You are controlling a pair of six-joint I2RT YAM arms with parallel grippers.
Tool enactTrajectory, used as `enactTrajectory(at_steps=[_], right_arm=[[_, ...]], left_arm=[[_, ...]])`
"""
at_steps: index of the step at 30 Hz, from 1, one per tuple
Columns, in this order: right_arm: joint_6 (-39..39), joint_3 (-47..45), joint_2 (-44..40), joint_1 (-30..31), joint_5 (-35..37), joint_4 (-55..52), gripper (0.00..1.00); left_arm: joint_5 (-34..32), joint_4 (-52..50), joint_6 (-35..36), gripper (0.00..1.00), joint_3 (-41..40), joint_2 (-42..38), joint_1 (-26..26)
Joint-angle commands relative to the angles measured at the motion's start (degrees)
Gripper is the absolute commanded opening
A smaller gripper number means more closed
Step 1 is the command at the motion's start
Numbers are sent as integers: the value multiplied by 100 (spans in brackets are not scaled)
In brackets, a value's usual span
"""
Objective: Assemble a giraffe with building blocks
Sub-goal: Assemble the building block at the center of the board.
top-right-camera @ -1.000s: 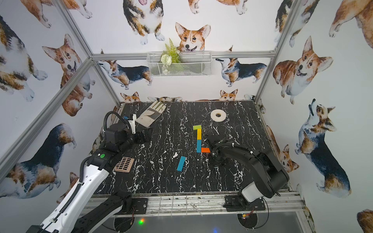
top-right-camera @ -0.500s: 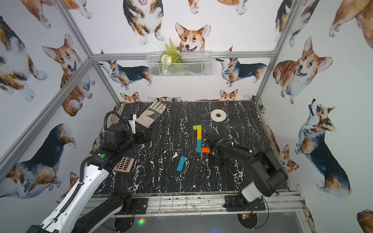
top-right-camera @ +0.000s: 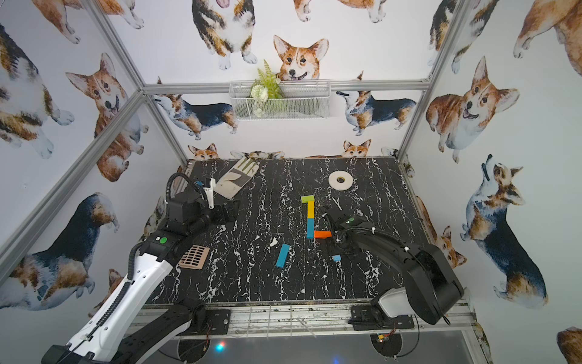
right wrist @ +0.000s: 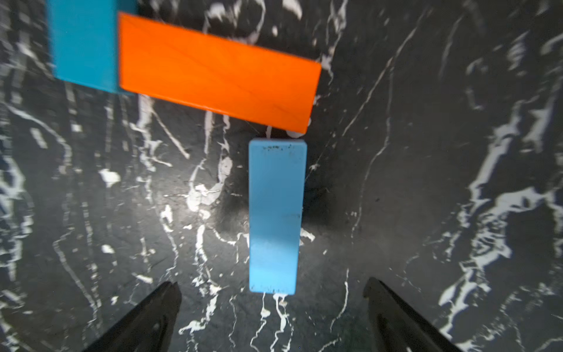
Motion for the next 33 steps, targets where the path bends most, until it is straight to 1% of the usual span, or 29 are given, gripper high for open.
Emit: enactTrajectory(at_steps=[1,4,5,8,10,14,17,21,24,27,31,33], right_arm=[[357,330,-924,9,437,-663,100],[548,598,-1638,10,442,-1020,100],[743,676,-1778,8,439,-1165,100],[848,699,-2068,0,-157,-1335,100],[698,507,-2224,7,-679,-1281,100],[903,-57,-2733,2,-784,-1040,100],[1197,-261,-2986,5,-443,-1079,100],[1343,-214,-2747,-11,-53,-1352,100],[1346,-178,-2600,-25,-94,-1301,100],[1278,-160,-2618,-71,-67,-1286,100],[1273,-230,-2791,-160,-153,-1212,100],[1275,-231,-2875,-167,-166,-1224,100]], left_arm=[[470,-11,335,100,132,423,-429],[205,-679,775,100,591,1146,-1387],[107,-1035,880,100,820,1506,-1825],[-209,-1611,882,100,1133,2088,-2684],[-675,-1825,587,100,1167,2221,-3133],[-1023,-2099,-78,99,1013,2275,-3582],[-1115,-1966,-702,100,693,2473,-3926],[-1337,-1608,-1495,100,438,3007,-4306],[-1393,-1538,-2139,100,509,3523,-4378],[-1598,-1604,-2401,97,693,3871,-4491],[-1574,-1600,-2457,92,879,4351,-4507],[-1556,-1534,-2450,87,918,4527,-4492]])
